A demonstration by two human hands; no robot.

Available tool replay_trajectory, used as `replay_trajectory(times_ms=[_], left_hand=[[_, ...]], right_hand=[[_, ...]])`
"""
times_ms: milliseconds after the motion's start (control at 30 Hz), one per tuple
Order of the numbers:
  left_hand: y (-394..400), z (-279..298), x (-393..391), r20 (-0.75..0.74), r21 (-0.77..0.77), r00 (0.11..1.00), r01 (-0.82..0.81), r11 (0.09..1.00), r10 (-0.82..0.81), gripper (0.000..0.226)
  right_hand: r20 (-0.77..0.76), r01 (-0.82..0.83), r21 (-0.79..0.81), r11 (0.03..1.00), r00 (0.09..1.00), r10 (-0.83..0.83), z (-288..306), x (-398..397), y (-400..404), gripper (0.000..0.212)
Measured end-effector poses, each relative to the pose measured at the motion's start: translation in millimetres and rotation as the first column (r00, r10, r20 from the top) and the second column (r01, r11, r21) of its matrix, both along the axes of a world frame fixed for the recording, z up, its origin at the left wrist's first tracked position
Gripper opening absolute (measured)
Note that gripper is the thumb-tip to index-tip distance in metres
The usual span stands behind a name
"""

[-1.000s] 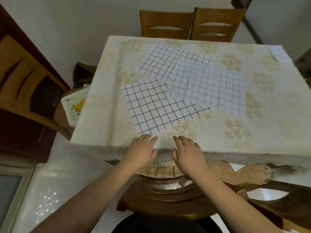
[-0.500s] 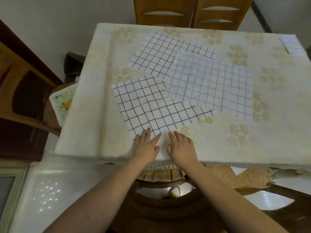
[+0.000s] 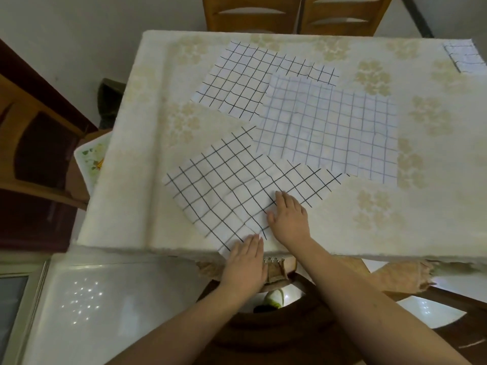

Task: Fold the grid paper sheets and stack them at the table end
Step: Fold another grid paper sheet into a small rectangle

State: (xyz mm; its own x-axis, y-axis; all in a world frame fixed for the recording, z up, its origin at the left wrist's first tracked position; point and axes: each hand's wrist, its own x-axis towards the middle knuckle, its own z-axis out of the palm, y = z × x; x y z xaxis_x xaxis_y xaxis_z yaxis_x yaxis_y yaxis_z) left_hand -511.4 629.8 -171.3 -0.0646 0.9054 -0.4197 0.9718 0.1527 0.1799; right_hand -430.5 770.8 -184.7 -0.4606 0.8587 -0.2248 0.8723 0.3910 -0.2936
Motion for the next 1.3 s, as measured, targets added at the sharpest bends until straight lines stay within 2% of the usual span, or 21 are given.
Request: replay_trajectory(times_ms=[133,233,367,433,633,767,833,967,1167,1300], left_hand=[[-4,6,34,0.085,-0.01,0.991,0.107,0.994,-0.106,0.063],[1,4,44,0.156,0.073,0.969,0.182,0.981,-0.191,0.061],[22,9,25,0.277,0.099,0.874,0.387,0.917,-0.399,0.059],[41,14,5,0.288,0.142,0.849,0.42,0.896,-0.444,0.057],[121,2,-71,0.163,0.267,0.948,0.224,0.937,-0.273,0.052],[143,-26,-113,-0.073,0.035,0.985,0.158,0.987,-0.155,0.079],[144,-33,-123,-0.074,-0.058,0.99,0.113,0.992,-0.117,0.088],[135,-38,-121,-0.08,-0.097,0.993,0.077,0.992,-0.085,0.095],[105,-40,-108,-0.042,-0.112,0.999,-0.036,0.993,0.031,0.097],[77,-41,-90,-0.031,-0.125,0.987,-0.163,0.979,0.16,0.093]], right_hand=[[0.007,0.049,-0.038,0.998,0.999,-0.049,-5,15,5,0.064],[0.008,0.065,-0.044,0.997,0.998,-0.065,-7,30,10,0.069],[0.02,0.024,-0.055,0.998,1.0,-0.023,-11,54,19,0.067],[-0.006,-0.011,-0.054,0.998,1.0,0.01,-13,64,23,0.068],[-0.036,0.029,-0.022,0.999,0.999,-0.03,-14,82,25,0.061],[-0.016,-0.012,-0.007,1.0,1.0,0.012,-23,83,12,0.07],[-0.006,-0.035,0.007,0.999,0.999,0.035,-25,82,4,0.073],[0.026,-0.045,0.008,0.999,0.999,0.045,-34,87,-4,0.083],[0.023,-0.069,0.002,0.998,0.997,0.069,-35,102,7,0.074],[-0.033,-0.035,0.108,0.994,0.999,0.038,-35,103,9,0.059]])
